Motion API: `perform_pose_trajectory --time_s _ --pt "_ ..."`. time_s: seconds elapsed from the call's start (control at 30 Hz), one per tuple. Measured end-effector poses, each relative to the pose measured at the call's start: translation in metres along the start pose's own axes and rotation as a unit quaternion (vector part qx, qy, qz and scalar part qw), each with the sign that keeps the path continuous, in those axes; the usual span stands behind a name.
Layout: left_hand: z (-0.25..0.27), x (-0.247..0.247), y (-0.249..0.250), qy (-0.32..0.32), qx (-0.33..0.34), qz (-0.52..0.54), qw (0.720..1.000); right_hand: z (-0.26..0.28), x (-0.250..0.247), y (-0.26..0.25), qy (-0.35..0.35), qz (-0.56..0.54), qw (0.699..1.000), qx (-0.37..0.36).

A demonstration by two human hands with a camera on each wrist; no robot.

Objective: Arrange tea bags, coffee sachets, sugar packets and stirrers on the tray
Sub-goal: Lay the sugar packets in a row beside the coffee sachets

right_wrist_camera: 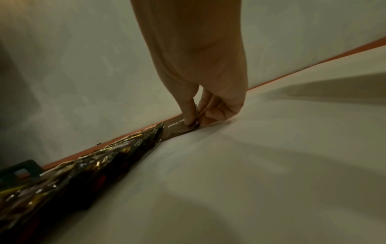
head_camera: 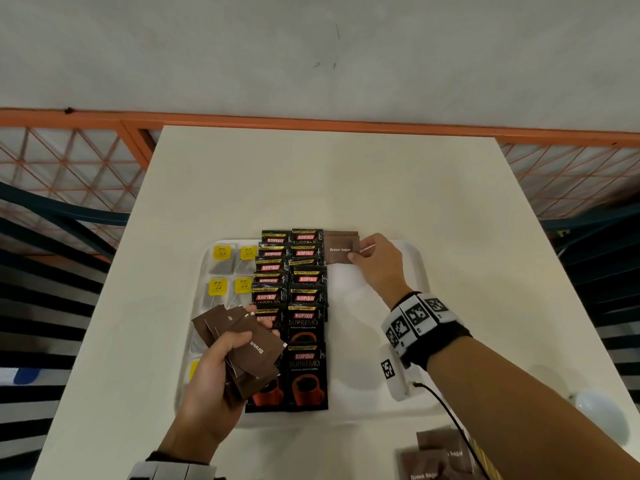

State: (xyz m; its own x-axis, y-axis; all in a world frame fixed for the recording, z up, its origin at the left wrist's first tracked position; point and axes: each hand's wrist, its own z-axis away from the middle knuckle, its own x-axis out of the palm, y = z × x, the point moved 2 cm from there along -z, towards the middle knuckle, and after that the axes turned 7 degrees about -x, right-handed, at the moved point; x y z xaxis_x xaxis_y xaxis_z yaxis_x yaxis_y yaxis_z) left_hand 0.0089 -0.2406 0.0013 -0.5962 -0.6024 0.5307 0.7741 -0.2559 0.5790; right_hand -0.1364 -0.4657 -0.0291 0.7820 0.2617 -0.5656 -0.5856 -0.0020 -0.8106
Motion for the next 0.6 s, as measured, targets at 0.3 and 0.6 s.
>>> perform_pose_trajectory --time_s 0.3,0.6 --pt "-0.002 0.013 0.0 0.0 -0.001 -0.04 0.999 0.015 -0.005 -0.012 0.005 0.021 0.999 -0.039" --pt "-0.006 0.033 0.002 -0.005 0.039 -0.051 0.998 0.093 0.005 -0.061 -0.347 -0.094 0.932 -0.057"
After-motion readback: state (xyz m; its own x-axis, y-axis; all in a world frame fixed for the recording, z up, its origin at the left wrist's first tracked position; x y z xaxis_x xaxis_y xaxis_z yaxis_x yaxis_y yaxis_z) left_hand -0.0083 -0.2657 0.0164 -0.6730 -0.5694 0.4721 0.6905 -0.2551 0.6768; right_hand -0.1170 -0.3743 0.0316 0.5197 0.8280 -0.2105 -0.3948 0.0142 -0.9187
